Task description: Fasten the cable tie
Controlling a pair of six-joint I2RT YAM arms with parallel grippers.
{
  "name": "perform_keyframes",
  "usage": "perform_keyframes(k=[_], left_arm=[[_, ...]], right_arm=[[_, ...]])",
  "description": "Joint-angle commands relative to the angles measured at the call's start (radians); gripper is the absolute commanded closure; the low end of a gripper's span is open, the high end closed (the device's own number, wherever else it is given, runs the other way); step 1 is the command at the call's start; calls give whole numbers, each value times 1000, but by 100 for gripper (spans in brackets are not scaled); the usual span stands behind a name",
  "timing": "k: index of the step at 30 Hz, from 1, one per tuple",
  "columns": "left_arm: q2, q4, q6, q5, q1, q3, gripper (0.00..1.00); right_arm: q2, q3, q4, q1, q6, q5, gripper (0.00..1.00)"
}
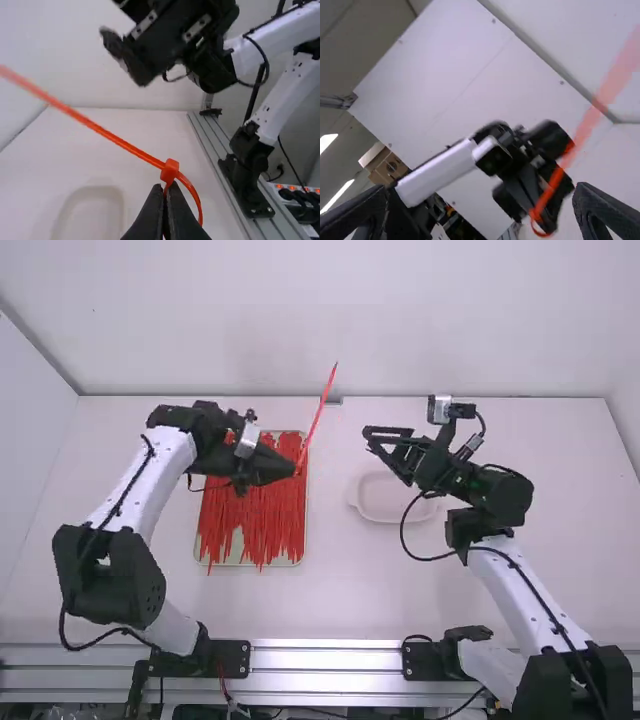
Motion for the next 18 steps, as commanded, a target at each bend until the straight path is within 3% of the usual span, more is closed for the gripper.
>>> perform_keyframes(k=[1, 6, 12, 18], left_arm=[[3, -32, -3, 21, 5, 61, 99], [3, -84, 2, 21, -27, 140, 99], [3, -89, 1, 22, -70, 165, 99], [2, -84, 28, 21, -105, 165, 99]], right_arm=[[-13, 26, -34, 34, -112, -13, 2], [-10, 26, -139, 136, -199, 78, 2], [-10, 26, -144, 240, -274, 191, 2], [-10, 26, -143, 277, -288, 269, 2]])
